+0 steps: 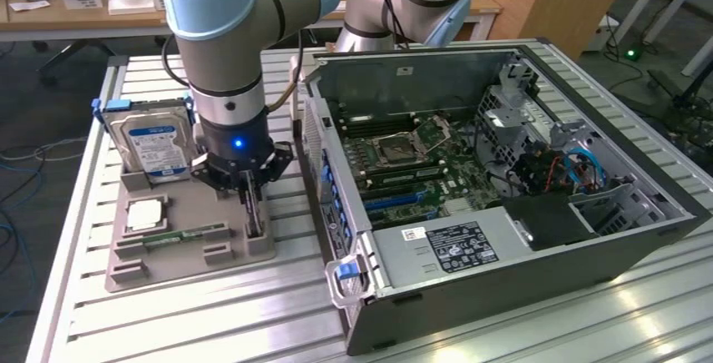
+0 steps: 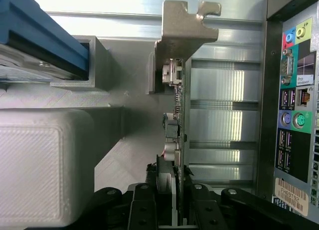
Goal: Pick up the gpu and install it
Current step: 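Pick up the gpu and move the gpu toward the slot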
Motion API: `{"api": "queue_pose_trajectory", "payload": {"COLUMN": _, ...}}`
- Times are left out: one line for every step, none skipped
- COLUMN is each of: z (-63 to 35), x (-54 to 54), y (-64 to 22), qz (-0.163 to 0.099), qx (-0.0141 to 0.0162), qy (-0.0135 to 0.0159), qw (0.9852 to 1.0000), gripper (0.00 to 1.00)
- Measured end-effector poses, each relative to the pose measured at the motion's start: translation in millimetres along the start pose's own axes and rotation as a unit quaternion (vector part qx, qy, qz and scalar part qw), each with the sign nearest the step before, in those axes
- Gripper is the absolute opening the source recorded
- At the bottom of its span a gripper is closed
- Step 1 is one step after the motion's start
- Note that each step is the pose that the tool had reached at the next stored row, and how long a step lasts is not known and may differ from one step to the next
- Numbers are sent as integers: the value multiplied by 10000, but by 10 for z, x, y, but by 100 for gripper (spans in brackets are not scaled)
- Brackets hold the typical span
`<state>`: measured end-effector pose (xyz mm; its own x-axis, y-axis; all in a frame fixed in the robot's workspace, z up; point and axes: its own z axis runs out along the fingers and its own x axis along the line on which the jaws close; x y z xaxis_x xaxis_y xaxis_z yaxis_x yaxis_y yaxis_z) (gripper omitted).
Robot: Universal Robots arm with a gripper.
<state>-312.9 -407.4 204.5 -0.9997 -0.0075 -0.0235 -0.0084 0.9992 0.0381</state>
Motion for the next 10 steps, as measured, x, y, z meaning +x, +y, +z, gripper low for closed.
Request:
{"api": "queue_pose_trajectory", "payload": {"z": 0, "x": 0, "y": 0, "qz": 0, "qx": 0, "qy": 0, "qw": 10000, "gripper": 28}}
{"api": "queue_pose_trajectory", "payload": {"z": 0, "x": 0, "y": 0, "qz": 0, "qx": 0, "qy": 0, "qw": 10000, "gripper": 28}}
{"api": "queue_pose_trajectory", "payload": {"z": 0, "x": 0, "y": 0, "qz": 0, "qx": 0, "qy": 0, "qw": 10000, "gripper": 28}}
{"api": "queue_pose_trajectory", "payload": {"z": 0, "x": 0, "y": 0, "qz": 0, "qx": 0, "qy": 0, "qw": 10000, "gripper": 28}}
{"api": "queue_pose_trajectory", "payload": {"z": 0, "x": 0, "y": 0, "qz": 0, "qx": 0, "qy": 0, "qw": 10000, "gripper": 28}}
{"api": "queue_pose_trajectory", "payload": {"z": 0, "x": 0, "y": 0, "qz": 0, "qx": 0, "qy": 0, "qw": 10000, "gripper": 28}}
{"api": "queue_pose_trajectory", "payload": {"z": 0, "x": 0, "y": 0, "qz": 0, "qx": 0, "qy": 0, "qw": 10000, "gripper": 28}}
{"api": "queue_pose_trajectory", "payload": {"z": 0, "x": 0, "y": 0, "qz": 0, "qx": -2, "qy": -1, "qw": 10000, "gripper": 28}}
{"api": "queue_pose_trajectory", "payload": {"z": -1, "x": 0, "y": 0, "qz": 0, "qx": -8, "qy": -1, "qw": 10000, "gripper": 28}}
{"api": "queue_pose_trajectory", "payload": {"z": -7, "x": -1, "y": 0, "qz": 0, "qx": -13, "qy": -3, "qw": 10000, "gripper": 28}}
